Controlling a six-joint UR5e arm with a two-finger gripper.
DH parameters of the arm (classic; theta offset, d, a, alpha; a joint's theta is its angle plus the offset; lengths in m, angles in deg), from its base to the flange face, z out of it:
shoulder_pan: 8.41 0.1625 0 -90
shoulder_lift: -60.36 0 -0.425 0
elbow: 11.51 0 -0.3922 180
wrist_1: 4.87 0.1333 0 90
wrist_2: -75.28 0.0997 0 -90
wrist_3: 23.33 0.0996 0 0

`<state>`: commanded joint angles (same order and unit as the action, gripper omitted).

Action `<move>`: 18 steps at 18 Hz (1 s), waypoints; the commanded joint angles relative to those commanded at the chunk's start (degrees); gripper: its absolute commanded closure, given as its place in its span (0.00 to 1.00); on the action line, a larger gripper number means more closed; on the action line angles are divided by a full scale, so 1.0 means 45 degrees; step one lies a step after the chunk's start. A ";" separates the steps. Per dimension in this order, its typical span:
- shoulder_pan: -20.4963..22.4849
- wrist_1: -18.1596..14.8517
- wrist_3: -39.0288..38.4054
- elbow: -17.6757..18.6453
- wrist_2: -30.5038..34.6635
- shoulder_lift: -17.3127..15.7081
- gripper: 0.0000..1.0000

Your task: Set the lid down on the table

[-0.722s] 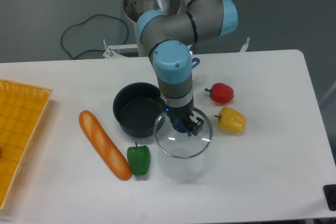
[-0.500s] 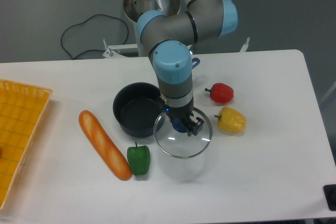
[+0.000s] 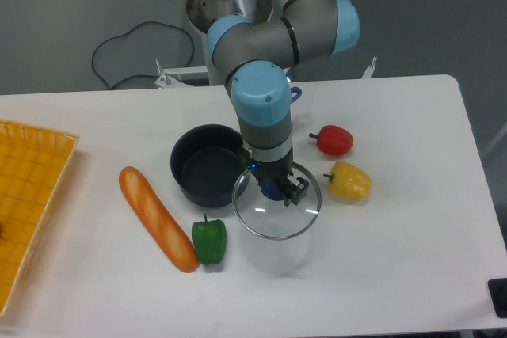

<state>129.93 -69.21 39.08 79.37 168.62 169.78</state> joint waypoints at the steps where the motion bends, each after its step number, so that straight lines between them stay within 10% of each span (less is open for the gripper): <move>1: 0.0116 0.0000 0.0020 0.0000 0.0000 0.0000 0.45; 18: 0.0684 0.0137 0.0235 -0.0371 0.0000 0.1211 0.44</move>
<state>133.01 -68.59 40.13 77.70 168.62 175.23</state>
